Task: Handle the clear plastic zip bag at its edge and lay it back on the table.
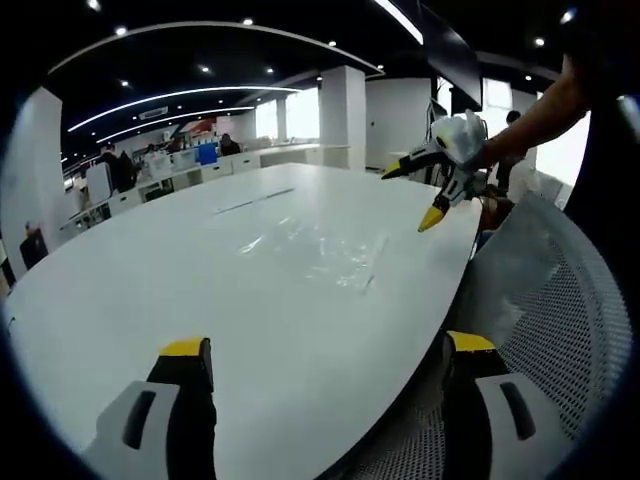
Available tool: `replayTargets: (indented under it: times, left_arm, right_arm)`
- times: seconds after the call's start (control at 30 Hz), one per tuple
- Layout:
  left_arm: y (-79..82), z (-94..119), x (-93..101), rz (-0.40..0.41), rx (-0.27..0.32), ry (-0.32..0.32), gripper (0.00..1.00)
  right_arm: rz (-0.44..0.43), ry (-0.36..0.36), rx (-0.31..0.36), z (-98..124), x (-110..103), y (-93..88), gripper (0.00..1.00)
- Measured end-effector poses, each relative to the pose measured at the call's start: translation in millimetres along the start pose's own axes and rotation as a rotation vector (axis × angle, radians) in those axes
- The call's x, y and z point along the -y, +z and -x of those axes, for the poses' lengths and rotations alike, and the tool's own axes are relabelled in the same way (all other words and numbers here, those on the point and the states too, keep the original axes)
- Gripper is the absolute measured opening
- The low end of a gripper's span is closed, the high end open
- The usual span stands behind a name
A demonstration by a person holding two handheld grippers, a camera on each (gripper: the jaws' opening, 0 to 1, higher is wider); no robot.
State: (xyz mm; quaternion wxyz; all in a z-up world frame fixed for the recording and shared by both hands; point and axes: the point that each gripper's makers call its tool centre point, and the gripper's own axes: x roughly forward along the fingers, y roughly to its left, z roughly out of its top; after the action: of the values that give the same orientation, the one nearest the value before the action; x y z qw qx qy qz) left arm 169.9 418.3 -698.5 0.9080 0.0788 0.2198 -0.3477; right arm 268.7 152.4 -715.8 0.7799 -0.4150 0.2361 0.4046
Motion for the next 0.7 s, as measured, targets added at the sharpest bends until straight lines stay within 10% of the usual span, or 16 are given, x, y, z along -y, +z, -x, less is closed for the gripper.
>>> replayTargets:
  times: [0.7]
  left_arm:
    - [-4.6, -1.0, 0.4, -0.005, -0.018, -0.01, 0.95]
  right_arm:
    - [0.17, 0.096, -0.045, -27.5, -16.0, -3.5, 0.58]
